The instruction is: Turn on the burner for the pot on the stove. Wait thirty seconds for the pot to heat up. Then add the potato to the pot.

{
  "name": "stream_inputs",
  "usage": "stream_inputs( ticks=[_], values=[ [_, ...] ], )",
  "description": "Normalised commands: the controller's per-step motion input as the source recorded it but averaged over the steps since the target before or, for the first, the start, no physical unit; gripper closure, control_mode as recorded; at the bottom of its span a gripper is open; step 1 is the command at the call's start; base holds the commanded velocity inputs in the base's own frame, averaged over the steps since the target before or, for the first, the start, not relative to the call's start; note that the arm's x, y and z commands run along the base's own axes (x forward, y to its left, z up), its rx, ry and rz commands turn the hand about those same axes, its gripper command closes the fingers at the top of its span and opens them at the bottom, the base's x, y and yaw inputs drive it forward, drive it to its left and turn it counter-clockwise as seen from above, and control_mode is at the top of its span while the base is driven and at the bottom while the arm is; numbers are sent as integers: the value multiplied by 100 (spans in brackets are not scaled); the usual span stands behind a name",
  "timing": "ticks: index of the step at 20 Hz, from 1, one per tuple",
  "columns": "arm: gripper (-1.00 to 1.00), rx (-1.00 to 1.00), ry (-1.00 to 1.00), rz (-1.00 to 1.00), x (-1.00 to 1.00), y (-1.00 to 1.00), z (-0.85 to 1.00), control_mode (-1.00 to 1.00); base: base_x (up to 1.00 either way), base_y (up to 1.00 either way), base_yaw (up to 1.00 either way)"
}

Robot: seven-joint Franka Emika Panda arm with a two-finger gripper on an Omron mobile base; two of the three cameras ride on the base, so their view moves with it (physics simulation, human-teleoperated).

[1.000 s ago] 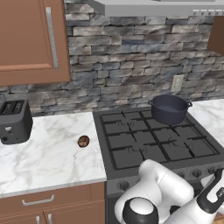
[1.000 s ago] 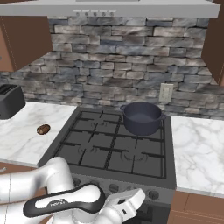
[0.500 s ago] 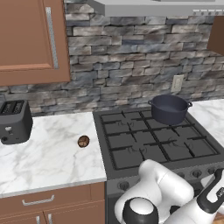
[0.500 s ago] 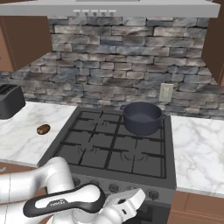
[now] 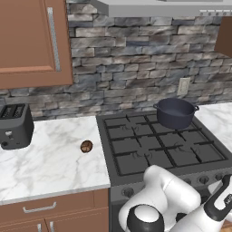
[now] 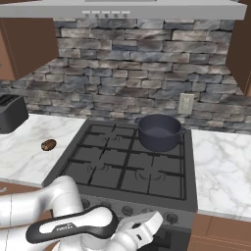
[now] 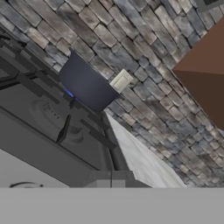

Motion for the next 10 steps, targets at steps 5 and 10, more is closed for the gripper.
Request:
stream_inputs(
  ticks=[5,10],
  values=[
    [100,0,0,0,0,0,0,-100,0,0,0],
    [100,0,0,0,0,0,0,-100,0,0,0]
  ],
)
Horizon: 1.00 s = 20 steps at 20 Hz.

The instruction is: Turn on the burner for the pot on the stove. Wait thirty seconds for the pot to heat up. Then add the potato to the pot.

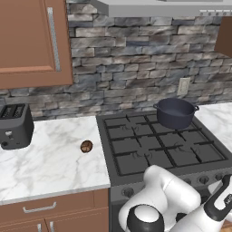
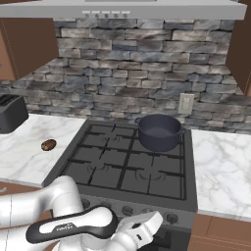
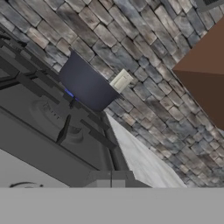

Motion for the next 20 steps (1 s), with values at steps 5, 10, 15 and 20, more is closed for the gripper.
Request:
stream_inputs(
  ticks=[5,10,15,20],
  values=[
    [100,0,0,0,0,0,0,-100,0,0,0],
    [100,0,0,0,0,0,0,-100,0,0,0],
    [100,0,0,0,0,0,0,-100,0,0,0],
    [100,0,0,0,0,0,0,-100,0,0,0]
  ],
)
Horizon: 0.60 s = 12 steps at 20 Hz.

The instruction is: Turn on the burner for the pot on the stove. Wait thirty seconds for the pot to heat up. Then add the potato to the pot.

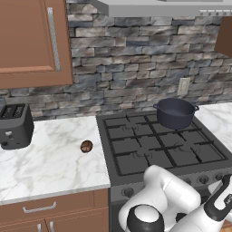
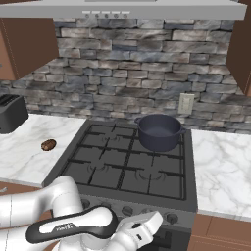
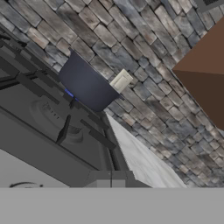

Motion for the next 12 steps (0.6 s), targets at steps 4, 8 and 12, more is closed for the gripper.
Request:
stream_inputs(
  ticks=[4,8,12],
  values=[
    [100,0,0,0,0,0,0,-100,0,0,0],
    [100,0,0,0,0,0,0,-100,0,0,0],
    [100,0,0,0,0,0,0,-100,0,0,0]
  ],
)
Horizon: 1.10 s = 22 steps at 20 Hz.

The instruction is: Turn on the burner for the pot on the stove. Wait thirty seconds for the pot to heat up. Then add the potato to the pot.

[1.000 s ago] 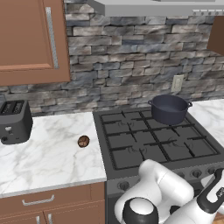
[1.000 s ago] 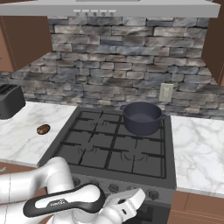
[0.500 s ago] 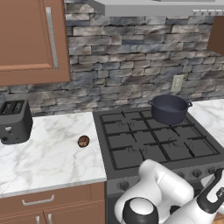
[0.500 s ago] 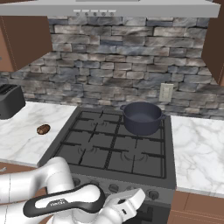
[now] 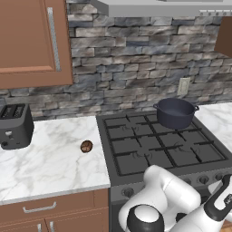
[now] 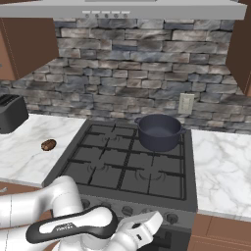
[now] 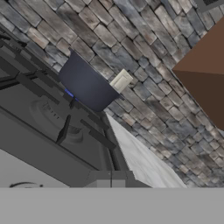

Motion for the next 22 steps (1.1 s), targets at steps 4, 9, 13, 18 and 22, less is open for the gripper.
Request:
stream_inputs(
  ticks=[4,9,13,18,22],
  values=[
    [100,0,0,0,0,0,0,-100,0,0,0],
    [100,0,0,0,0,0,0,-100,0,0,0],
    [100,0,0,0,0,0,0,-100,0,0,0],
    [100,0,0,0,0,0,0,-100,0,0,0],
    [100,0,0,0,0,0,0,-100,0,0,0]
  ],
)
